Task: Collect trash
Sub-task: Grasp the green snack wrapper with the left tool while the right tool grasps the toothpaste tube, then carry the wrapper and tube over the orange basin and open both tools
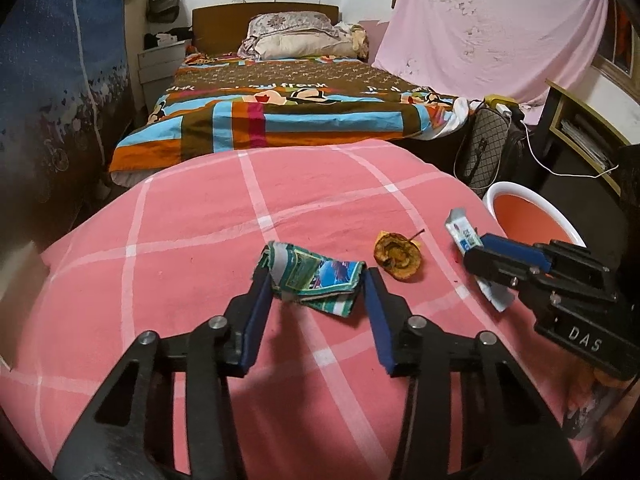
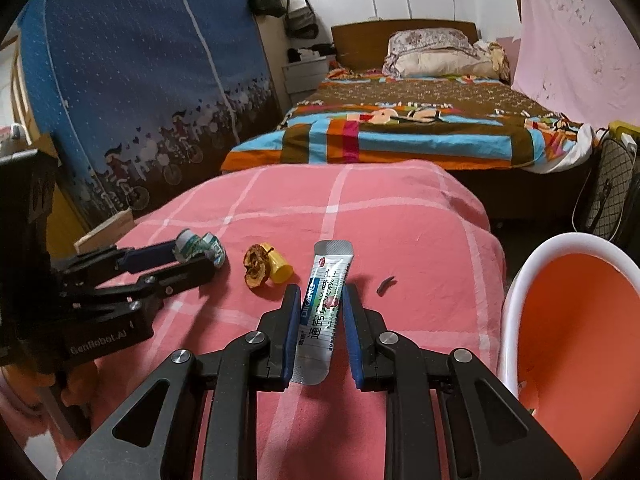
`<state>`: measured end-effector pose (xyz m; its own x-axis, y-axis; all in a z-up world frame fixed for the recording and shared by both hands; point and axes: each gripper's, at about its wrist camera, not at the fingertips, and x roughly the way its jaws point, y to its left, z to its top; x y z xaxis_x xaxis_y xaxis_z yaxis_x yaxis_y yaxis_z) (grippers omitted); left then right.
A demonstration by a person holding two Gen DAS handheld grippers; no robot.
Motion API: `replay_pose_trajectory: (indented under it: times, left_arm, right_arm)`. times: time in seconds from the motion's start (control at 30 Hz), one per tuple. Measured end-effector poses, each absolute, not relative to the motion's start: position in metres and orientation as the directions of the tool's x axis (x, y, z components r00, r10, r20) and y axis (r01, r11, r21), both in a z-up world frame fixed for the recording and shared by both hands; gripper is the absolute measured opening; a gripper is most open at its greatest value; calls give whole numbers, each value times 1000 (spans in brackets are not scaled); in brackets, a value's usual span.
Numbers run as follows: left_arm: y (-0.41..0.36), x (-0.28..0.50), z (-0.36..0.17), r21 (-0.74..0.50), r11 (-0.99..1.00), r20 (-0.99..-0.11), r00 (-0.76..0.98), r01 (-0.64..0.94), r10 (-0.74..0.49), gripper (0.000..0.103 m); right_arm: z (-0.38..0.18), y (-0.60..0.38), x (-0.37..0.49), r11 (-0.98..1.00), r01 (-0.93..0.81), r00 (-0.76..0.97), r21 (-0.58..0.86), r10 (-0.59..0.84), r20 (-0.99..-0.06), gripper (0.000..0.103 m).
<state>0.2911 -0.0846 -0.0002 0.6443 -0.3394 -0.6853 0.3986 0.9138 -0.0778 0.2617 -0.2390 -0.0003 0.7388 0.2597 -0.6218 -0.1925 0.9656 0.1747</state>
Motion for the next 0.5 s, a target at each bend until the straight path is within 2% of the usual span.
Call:
replay_pose_trajectory:
  times: [0.23, 0.5]
  left_arm:
    - [-82, 276, 7, -92, 919, -640, 685, 383, -349, 24]
    - [-82, 254, 24, -133, 916, -535, 751, 377, -387, 24]
  right_arm:
    - [9, -242, 250, 963, -208, 789, 171, 269, -552, 19]
    - [24, -257, 226, 958, -207, 869, 196, 272, -413, 19]
